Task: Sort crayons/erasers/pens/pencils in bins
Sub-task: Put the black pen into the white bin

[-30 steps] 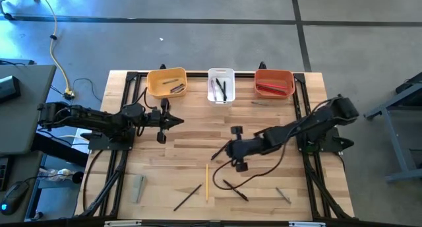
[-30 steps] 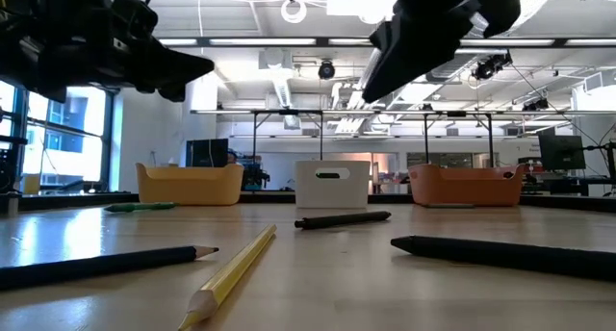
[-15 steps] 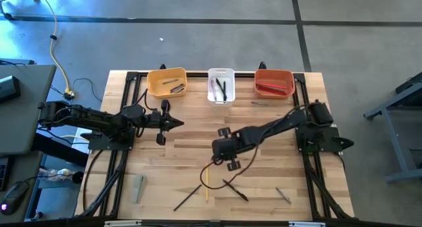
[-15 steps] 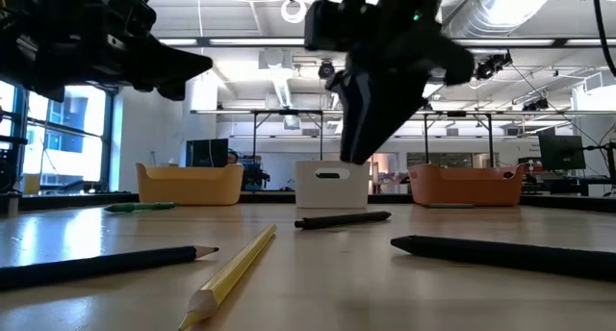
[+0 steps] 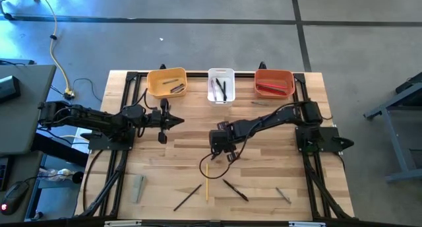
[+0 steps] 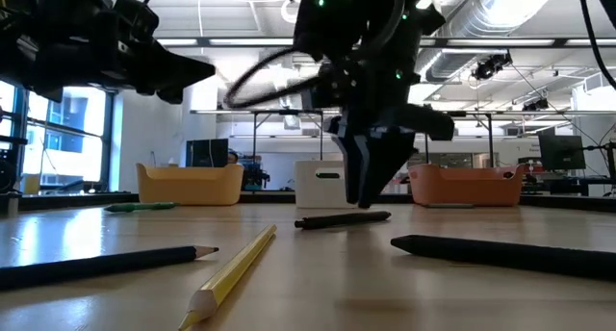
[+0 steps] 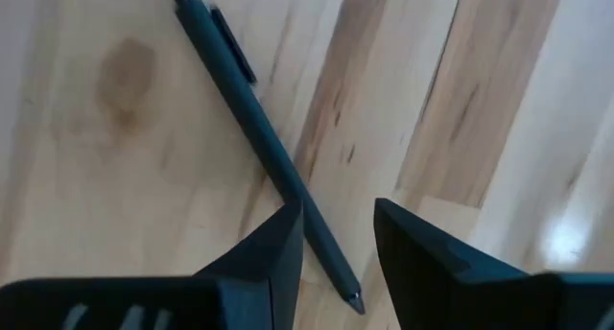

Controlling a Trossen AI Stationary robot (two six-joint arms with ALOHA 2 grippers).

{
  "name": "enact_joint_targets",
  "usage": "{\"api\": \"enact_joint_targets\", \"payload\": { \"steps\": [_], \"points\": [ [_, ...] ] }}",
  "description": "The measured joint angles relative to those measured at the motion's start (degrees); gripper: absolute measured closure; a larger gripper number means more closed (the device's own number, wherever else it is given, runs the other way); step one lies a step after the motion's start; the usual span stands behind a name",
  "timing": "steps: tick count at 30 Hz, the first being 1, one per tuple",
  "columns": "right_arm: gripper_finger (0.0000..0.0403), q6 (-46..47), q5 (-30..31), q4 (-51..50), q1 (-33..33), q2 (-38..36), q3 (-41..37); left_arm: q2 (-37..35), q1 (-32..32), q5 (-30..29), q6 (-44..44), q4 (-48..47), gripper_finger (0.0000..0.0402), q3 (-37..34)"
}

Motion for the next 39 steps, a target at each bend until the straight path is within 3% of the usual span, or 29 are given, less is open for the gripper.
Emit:
{"api": "enact_joint_targets", "payload": {
  "steps": [9, 20, 24, 28, 35, 39],
  "points": [
    [0.0285, -1.2, -1.6, -0.3, -1.1, 2.9, 0.2, 0.0, 0.0, 0.0, 0.0, 0.0, 0.0401, 0.0],
    [0.0386, 0.2, -5.4, -0.3, -2.2, 2.7, 0.1, 0.0, 0.0, 0.1, -0.9, 0.0, 0.0401, 0.0],
    [0.0395, 1.1, -5.3, 1.8, -2.2, 1.2, -0.7, 0.0, 0.0, 0.1, -1.7, 0.0, 0.0401, 0.0],
    [0.0396, 4.2, -6.5, 16.2, -2.8, -4.4, -7.5, 0.0, 0.0, 0.1, -1.7, -0.1, 0.0401, 0.0],
    [0.0396, 17.0, -8.7, 50.3, -4.0, -14.1, -28.6, 0.0, 0.0, -1.4, -2.3, 0.0, 0.0401, 0.0],
    [0.0396, 25.6, -3.7, 60.8, -5.1, -17.9, -34.7, 0.0, 0.0, -3.4, -2.6, 0.1, 0.0401, 0.0]
  ]
}}
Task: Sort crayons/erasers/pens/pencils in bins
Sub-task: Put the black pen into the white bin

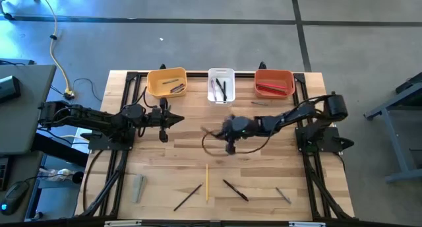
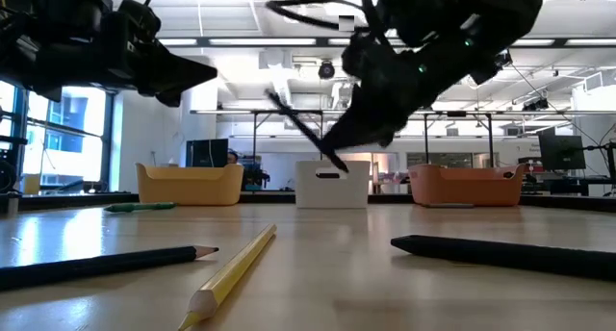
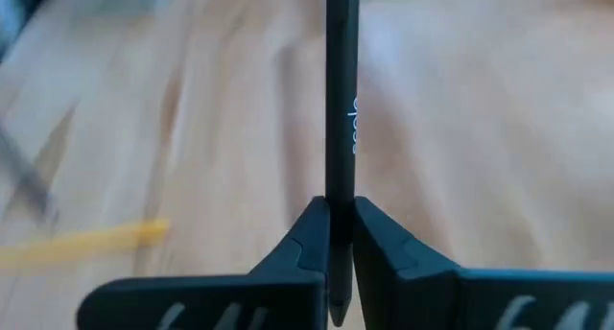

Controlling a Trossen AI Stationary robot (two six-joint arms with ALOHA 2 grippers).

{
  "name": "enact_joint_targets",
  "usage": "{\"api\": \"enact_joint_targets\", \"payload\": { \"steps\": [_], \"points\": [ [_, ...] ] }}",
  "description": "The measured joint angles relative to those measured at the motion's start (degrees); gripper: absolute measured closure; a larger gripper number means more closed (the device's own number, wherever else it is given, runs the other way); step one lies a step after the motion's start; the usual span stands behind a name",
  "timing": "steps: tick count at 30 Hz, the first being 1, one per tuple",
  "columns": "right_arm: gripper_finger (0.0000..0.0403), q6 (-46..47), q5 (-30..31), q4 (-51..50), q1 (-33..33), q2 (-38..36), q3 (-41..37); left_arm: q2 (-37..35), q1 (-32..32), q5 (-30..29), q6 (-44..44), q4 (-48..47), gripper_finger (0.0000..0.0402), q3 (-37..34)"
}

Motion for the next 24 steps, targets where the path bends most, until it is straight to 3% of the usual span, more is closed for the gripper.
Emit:
{"api": "enact_joint_targets", "payload": {
  "steps": [3, 8, 18, 24],
  "points": [
    [0.0396, 6.2, 7.6, 5.1, -2.1, -2.5, -0.9, 0.0, 0.0, 0.0, 0.0, 0.0, 0.0401, 0.0],
    [0.0396, 13.4, 16.4, 3.9, -8.6, -3.5, 2.6, 0.0, 0.0, 0.0, -0.5, 0.2, 0.0401, 0.0],
    [0.0396, 13.1, 16.7, -19.6, -24.5, 4.1, 22.0, 0.0, 0.0, -0.2, -1.5, 0.1, 0.0401, 0.0],
    [0.0396, 14.6, 10.0, -30.3, -29.1, 12.6, 30.1, 0.0, 0.0, -0.2, -1.5, 0.1, 0.0401, 0.0]
  ]
}}
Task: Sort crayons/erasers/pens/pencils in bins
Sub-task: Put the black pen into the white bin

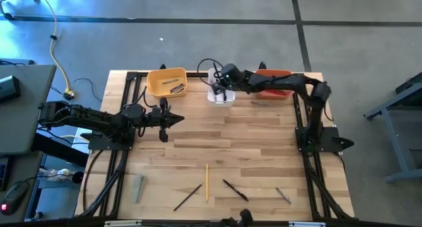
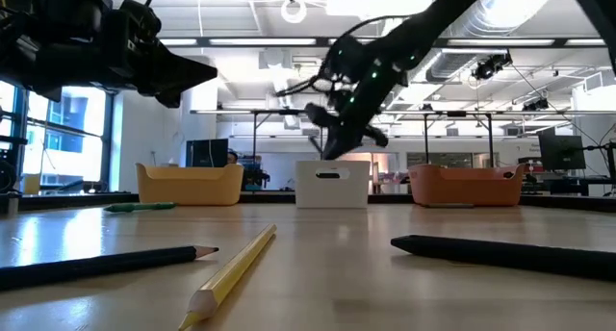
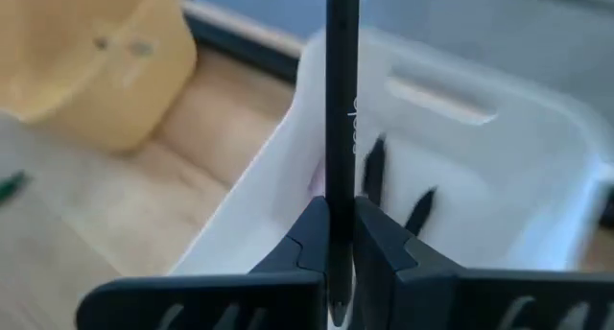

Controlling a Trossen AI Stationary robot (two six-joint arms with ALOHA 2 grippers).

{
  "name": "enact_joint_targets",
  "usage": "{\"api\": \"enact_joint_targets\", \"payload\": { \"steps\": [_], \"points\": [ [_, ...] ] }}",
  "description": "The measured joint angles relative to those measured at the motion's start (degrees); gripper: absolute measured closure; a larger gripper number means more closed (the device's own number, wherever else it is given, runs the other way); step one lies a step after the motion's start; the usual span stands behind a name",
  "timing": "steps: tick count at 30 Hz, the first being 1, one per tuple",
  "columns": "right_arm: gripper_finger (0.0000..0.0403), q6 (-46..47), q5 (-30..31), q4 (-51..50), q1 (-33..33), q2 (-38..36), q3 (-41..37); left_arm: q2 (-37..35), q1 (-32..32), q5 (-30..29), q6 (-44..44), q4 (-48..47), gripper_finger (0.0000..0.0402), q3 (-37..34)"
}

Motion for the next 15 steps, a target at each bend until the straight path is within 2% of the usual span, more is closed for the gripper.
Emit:
{"api": "enact_joint_targets", "payload": {
  "steps": [6, 15],
  "points": [
    [0.0396, 0.5, -3.3, -5.5, -1.7, 5.9, 2.9, 0.0, 0.0, 0.0, 0.0, 0.0, 0.0401, 0.0],
    [0.0396, 1.0, -3.9, -6.1, -3.0, 6.9, 2.9, 0.0, 0.0, 0.0, 0.0, 0.0, 0.0401, 0.0]
  ]
}}
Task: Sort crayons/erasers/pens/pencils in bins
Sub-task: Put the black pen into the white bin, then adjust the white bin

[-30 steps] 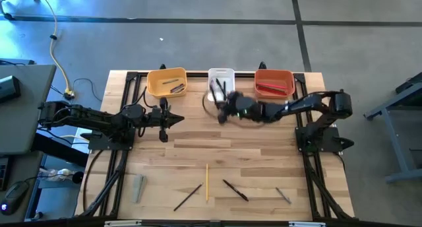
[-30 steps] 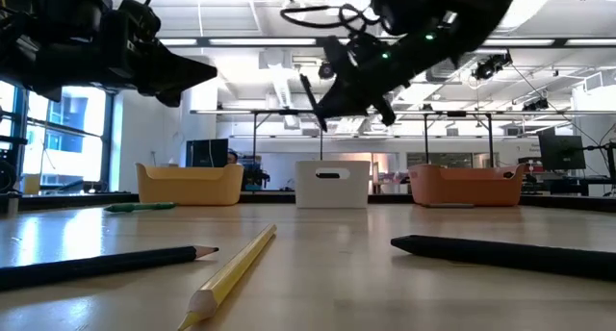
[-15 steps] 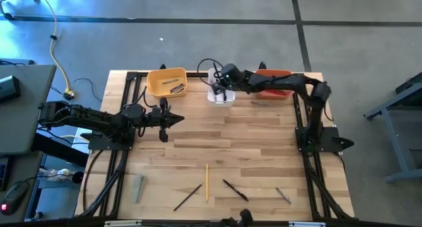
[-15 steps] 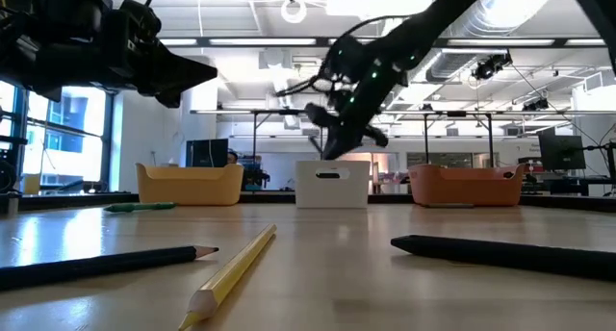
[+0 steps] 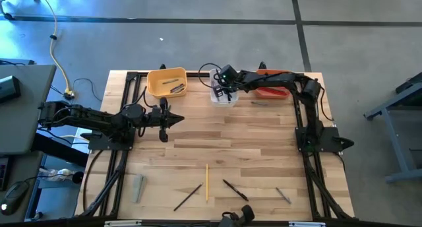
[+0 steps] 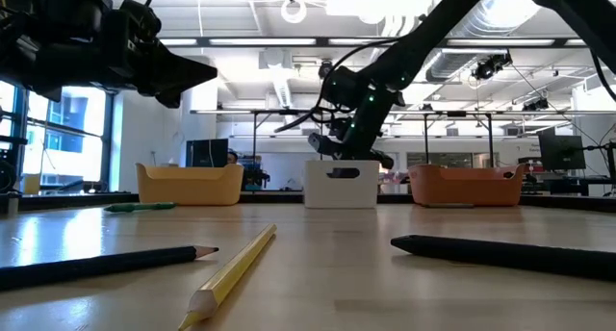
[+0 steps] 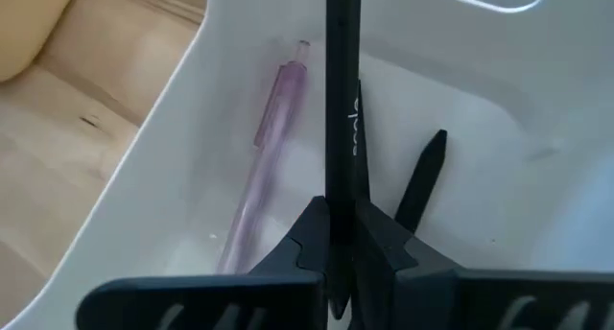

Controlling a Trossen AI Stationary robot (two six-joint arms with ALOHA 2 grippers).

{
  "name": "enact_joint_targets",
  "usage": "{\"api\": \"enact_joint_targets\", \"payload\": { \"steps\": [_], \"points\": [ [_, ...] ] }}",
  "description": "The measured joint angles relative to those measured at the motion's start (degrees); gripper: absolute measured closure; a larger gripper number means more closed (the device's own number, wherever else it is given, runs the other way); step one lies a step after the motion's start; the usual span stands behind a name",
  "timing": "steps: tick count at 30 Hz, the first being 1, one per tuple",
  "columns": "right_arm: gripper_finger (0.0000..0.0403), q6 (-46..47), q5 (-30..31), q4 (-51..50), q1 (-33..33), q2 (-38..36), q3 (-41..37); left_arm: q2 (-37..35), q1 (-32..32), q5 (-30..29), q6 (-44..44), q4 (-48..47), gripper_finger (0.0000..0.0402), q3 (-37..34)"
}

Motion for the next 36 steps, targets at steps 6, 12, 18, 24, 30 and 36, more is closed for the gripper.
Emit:
{"api": "enact_joint_targets", "payload": {
  "steps": [6, 12, 18, 24, 30, 36],
  "points": [
    [0.0376, -0.5, -0.5, 0.0, -0.1, 0.0, 0.0, 0.0, 0.0, 0.0, 0.0, 0.0, 0.0401, 0.0],
    [0.0329, -1.1, -0.5, 0.7, -0.1, 0.0, 0.0, 0.0, 0.0, 0.0, 0.0, 0.0, 0.0401, 0.0],
    [0.0291, -3.4, -0.7, -0.8, -0.1, 0.0, 2.9, 0.0, 0.0, 0.0, 0.0, 0.0, 0.0401, 0.0],
    [0.0304, -14.3, -3.4, -10.9, 1.3, -1.2, 9.7, 0.0, 0.0, 0.0, 0.0, 0.0, 0.0401, 0.0],
    [0.039, -23.9, 0.7, -25.5, 3.8, -8.1, 8.6, 0.0, 0.0, 0.0, 0.4, -0.3, 0.0401, 0.0],
    [0.039, -25.4, 1.8, -33.0, 5.0, -17.2, 4.3, 0.0, 0.0, 0.0, 0.3, -0.5, 0.0401, 0.0]
  ]
}}
